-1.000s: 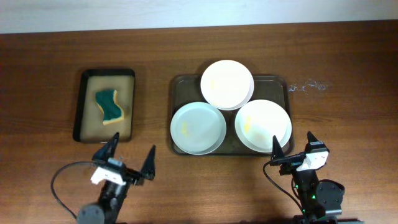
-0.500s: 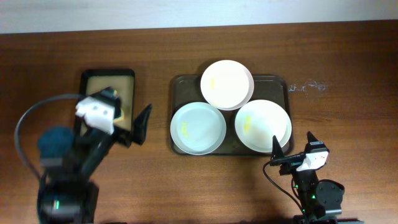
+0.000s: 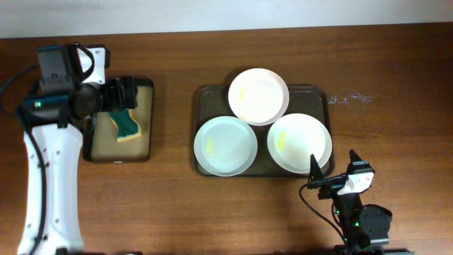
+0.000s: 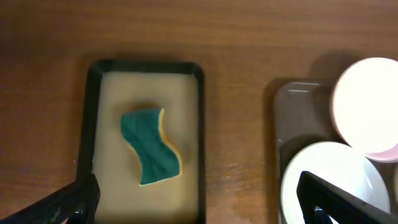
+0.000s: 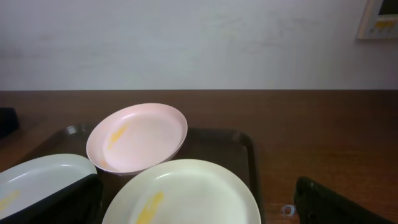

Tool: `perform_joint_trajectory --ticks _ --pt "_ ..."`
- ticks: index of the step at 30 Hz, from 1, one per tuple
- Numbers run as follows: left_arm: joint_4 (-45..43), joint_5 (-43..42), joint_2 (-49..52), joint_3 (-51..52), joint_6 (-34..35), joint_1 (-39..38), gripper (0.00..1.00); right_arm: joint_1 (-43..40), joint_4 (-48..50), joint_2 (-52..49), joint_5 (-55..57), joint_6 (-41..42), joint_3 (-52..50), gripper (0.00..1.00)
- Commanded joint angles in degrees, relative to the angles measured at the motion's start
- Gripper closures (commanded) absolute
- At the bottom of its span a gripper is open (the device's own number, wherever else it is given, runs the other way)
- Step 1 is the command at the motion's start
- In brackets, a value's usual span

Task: Clean dirty plates on tray and stack at the side
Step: 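Reach the left gripper down and grasp the green sponge in the water tray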

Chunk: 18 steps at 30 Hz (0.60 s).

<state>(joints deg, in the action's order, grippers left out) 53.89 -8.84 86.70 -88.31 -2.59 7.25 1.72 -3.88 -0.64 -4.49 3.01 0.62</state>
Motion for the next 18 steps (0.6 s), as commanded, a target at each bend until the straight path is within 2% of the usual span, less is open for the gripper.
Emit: perform_joint_trajectory --ticks 1,3,6,10,12,13,15,18 --pt "-1.1 7.1 6.1 -1.0 10.5 5.3 0.01 0.5 -0.3 0.3 0.2 0.2 -0.3 0.02" --pt "-1.1 4.9 10.4 -0.9 10.9 7.2 0.01 0.5 -0.3 0.3 0.2 0.2 -0.3 0.02" --pt "-3.3 -2.6 18.0 -0.9 10.7 7.4 0.00 0.5 -0.3 0.3 0.2 0.2 -0.3 0.02" --pt "-6.2 1.5 25.8 -0.9 10.7 7.1 0.00 0.5 -0.3 0.3 0.2 0.2 -0.3 0.02" --pt "-6.6 5.8 27.4 -0.9 10.7 7.1 0.04 0.5 -0.3 0.3 0.2 0.2 -0.3 0.02" --pt "-6.5 6.7 28.6 -0.9 10.7 7.1 0.09 0.5 -0.3 0.3 0.2 0.2 -0.3 0.02" --pt "-6.2 4.6 30.5 -0.7 10.7 6.8 0.14 0.5 -0.3 0.3 0.2 0.2 -0.3 0.02" --pt "-6.1 4.8 32.5 -0.5 10.7 5.7 0.14 0.5 -0.3 0.3 0.2 0.2 -0.3 0.02"
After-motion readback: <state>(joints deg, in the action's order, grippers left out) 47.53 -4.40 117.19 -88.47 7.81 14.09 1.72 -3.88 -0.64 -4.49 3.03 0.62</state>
